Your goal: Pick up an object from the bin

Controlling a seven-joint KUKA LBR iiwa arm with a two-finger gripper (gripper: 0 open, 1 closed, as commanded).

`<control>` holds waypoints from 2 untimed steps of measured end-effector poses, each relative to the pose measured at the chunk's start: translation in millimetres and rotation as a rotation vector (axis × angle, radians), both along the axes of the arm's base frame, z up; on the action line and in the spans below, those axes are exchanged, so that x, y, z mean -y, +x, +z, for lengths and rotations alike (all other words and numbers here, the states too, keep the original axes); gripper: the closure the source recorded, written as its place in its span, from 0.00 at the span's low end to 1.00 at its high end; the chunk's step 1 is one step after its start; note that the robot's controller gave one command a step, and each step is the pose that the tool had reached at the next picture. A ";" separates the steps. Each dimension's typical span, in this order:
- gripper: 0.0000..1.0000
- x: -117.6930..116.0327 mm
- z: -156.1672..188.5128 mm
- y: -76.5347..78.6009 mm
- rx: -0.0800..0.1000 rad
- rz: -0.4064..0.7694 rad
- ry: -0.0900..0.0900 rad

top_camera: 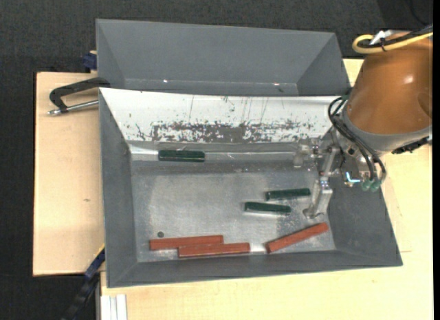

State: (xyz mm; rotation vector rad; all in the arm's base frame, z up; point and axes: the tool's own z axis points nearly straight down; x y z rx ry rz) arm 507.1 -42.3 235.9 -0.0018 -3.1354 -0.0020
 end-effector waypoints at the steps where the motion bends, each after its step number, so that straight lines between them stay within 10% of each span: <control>1: 0.00 -0.2 4.1 0.8 0.007 0.001 -0.001; 2: 0.00 4.9 -38.9 11.2 0.016 0.056 -0.001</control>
Offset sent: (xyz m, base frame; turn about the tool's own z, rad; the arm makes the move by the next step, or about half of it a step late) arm 0.0298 -0.0197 -0.1659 -0.1979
